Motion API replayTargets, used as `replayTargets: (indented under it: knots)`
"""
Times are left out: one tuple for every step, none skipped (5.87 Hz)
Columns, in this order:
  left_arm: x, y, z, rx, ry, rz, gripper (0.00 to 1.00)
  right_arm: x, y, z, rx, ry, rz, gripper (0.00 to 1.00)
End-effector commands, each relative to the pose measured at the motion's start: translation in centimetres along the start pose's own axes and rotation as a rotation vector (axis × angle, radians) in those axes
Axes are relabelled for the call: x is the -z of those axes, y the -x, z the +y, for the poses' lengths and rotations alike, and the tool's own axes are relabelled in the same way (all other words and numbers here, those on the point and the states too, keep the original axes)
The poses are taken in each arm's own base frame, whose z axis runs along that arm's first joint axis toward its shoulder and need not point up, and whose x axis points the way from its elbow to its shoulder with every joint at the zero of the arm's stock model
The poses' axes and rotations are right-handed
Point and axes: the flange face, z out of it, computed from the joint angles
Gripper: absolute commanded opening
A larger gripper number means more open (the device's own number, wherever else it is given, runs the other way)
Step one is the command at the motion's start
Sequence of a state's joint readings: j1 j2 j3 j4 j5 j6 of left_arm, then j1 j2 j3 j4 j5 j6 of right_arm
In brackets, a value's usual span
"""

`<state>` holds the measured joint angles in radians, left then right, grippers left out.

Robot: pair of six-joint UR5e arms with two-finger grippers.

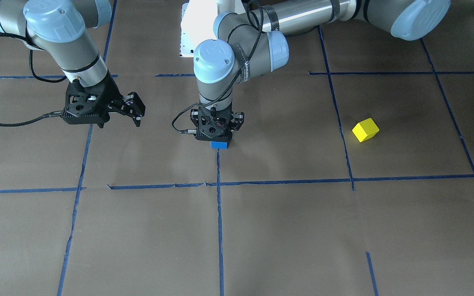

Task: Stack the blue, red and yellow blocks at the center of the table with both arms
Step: 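Lower the red cube onto the blue cube with the left gripper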

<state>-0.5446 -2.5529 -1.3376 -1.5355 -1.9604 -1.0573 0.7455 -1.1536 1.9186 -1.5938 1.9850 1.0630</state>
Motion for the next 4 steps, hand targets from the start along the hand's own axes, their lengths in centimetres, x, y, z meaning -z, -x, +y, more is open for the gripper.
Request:
replayTargets:
  knots:
    - [0.02,0.09,-0.08,0.001,0.0,-0.002,0.06,0.02,0.01,0.0,0.0,0.0,0.0,1.0]
    - [0.02,0.1,-0.08,0.001,0.0,-0.002,0.06,0.05,0.07,-0.01,0.0,0.0,0.0,1.0]
    - [0.09,0.07,-0.06,0.001,-0.001,0.0,0.06,0.12,0.09,0.01,0.001,-0.001,-0.002,1.0]
    - [0.09,0.07,-0.06,0.001,-0.001,0.0,0.07,0.12,0.09,0.01,0.001,-0.001,-0.002,1.0]
